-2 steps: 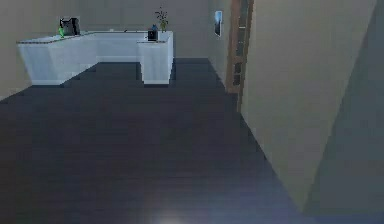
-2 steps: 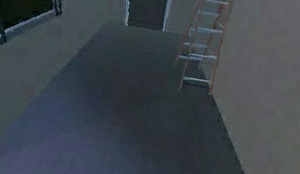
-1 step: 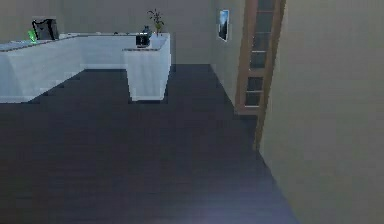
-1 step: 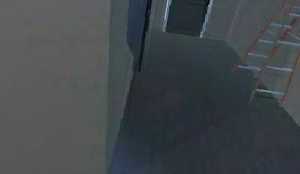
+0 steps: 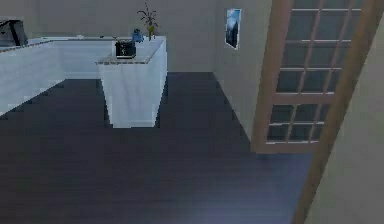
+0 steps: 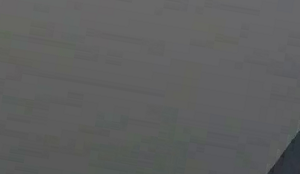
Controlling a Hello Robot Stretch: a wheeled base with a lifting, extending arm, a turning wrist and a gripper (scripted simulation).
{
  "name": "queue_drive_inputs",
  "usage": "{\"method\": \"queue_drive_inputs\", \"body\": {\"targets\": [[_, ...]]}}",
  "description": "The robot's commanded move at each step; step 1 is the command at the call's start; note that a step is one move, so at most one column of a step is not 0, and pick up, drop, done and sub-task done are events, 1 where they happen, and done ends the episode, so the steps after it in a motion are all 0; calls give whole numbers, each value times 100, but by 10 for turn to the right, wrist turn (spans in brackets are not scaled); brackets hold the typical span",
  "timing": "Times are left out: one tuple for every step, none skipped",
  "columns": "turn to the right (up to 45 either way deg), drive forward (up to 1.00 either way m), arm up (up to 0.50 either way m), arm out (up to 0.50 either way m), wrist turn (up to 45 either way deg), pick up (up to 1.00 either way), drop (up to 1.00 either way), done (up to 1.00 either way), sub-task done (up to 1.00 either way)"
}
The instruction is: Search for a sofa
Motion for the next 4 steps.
{"method": "queue_drive_inputs", "body": {"targets": [[0, 100, 0, 0, 0, 0, 0, 0, 0], [0, 60, 0, 0, 0, 0, 0, 0, 0], [450, 0, 0, 0, 0, 0, 0, 0, 0], [450, 0, 0, 0, 0, 0, 0, 0, 0]]}}
